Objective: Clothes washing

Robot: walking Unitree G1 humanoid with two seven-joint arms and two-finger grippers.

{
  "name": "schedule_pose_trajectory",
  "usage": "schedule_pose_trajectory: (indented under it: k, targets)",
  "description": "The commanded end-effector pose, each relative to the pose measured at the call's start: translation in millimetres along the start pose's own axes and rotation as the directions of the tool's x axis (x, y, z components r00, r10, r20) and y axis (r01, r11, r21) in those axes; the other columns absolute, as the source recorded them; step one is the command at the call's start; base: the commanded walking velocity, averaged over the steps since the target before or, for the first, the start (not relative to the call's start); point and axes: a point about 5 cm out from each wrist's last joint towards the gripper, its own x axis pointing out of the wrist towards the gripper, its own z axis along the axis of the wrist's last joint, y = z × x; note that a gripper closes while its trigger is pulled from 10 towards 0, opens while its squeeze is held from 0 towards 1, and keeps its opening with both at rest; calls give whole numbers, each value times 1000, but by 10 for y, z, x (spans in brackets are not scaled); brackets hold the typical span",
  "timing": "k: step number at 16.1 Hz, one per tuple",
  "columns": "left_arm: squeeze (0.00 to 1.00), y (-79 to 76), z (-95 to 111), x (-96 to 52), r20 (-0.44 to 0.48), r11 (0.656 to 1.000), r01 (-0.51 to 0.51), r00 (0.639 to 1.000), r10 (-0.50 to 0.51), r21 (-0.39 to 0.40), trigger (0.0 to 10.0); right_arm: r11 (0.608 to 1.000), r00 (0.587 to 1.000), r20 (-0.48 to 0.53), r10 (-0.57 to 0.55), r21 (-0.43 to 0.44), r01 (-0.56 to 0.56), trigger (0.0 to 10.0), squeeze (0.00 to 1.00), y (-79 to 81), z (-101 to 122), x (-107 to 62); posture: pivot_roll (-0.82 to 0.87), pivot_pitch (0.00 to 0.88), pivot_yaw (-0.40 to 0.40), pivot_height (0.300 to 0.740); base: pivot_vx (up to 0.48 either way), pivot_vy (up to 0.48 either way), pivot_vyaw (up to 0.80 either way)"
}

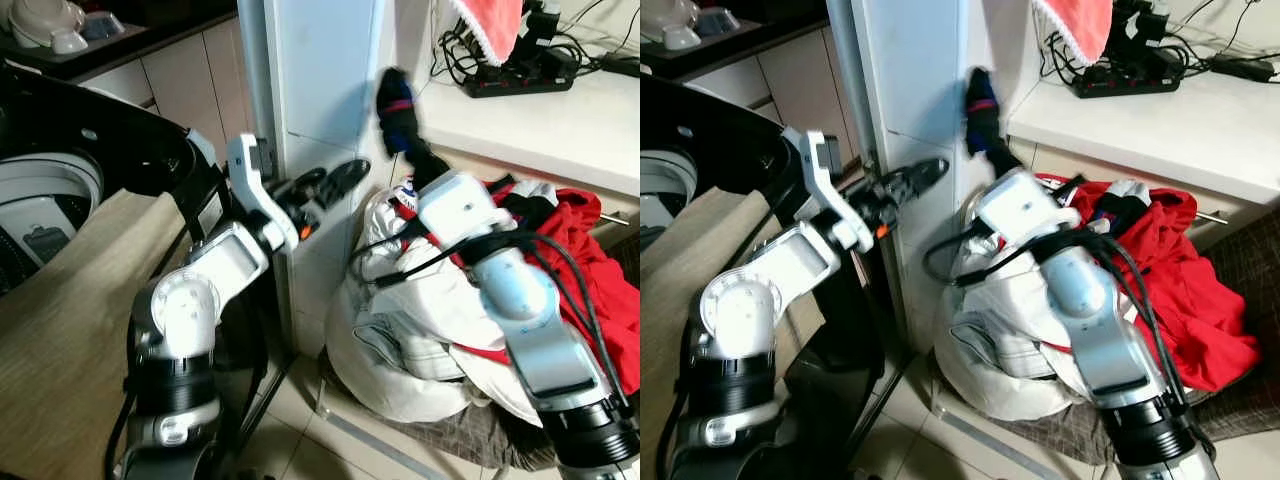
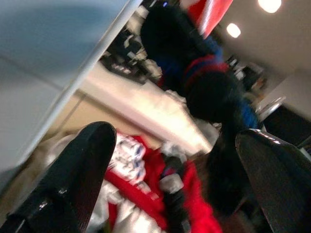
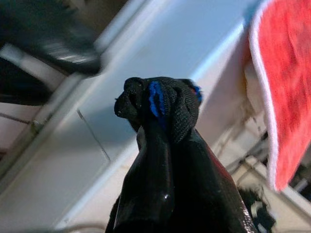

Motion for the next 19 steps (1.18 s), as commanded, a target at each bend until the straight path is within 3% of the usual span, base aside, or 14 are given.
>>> schedule_pose_trajectory:
  k: [1,4,7,8,9,11,12,14,15,16,19]
  targets:
    - [1000,-37,49,23,13,999,18,1000,-18,-38,10000,999,998,53,28,-20,-27,0,0,17,85,2,-130,0,36,740,0,0,0]
    - [1000,-74,145,60,80,967,73,995,-55,-244,10000,992,989,102,110,-72,-103,0,0,111,138,-2,-135,0,34,740,0,0,0]
    - [1000,-92,84,66,27,948,84,997,-79,-306,10000,988,984,126,128,-97,-116,0,0,113,158,7,-136,0,32,740,0,0,0]
    - [596,-97,29,75,-5,949,70,997,-75,-307,10000,985,981,133,142,-114,-127,0,0,120,166,12,-137,0,30,740,0,0,0]
    - [0,-82,-14,80,-41,957,36,998,-50,-288,10000,983,978,138,154,-125,-137,0,0,133,171,14,-137,0,30,740,0,0,0]
    - [0,-57,-68,83,-85,960,-6,996,-18,-281,10000,980,976,145,165,-131,-147,0,0,152,179,13,-137,0,28,740,0,0,0]
    - [0,-37,-56,100,-70,941,-19,998,-5,-338,10000,977,973,148,179,-143,-158,0,0,175,185,13,-139,0,28,740,0,0,0]
    - [0,-33,-35,103,-72,944,-27,997,3,-328,10000,975,971,146,191,-140,-171,0,0,199,177,7,-138,0,27,740,0,0,0]
    - [0,-27,-28,100,-68,943,-32,998,10,-332,3137,975,971,142,193,-139,-174,0,0,209,168,5,-138,0,27,740,0,0,0]
    - [0,-38,-24,93,-71,945,-20,997,-3,-328,0,975,971,139,194,-137,-175,0,0,215,162,7,-136,0,28,740,0,0,0]
    - [0,-55,-22,80,-73,952,-13,997,-9,-305,0,976,972,137,189,-131,-171,0,0,219,158,18,-134,0,29,740,0,0,0]
